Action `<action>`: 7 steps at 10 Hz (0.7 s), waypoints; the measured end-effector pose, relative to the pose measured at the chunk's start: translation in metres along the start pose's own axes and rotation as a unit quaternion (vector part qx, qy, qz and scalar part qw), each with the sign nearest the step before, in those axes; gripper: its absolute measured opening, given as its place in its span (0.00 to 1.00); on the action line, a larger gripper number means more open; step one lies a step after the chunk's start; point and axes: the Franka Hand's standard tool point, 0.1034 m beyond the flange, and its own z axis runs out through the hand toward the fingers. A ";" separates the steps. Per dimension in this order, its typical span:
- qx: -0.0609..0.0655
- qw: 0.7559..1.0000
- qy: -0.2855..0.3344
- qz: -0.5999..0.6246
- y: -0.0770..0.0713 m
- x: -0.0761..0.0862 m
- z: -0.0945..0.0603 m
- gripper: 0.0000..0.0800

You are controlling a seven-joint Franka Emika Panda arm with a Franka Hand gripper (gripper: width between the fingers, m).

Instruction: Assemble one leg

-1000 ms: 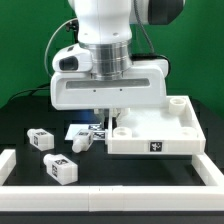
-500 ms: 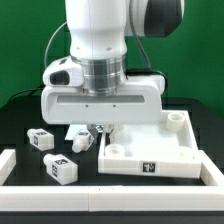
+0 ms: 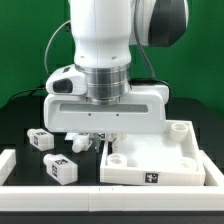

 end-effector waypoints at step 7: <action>-0.020 0.998 0.045 -0.038 -0.003 0.016 0.023 0.07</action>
Offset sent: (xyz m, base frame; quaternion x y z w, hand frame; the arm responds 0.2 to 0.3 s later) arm -0.0003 0.0088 -0.0079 0.0466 0.1117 0.0022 0.9926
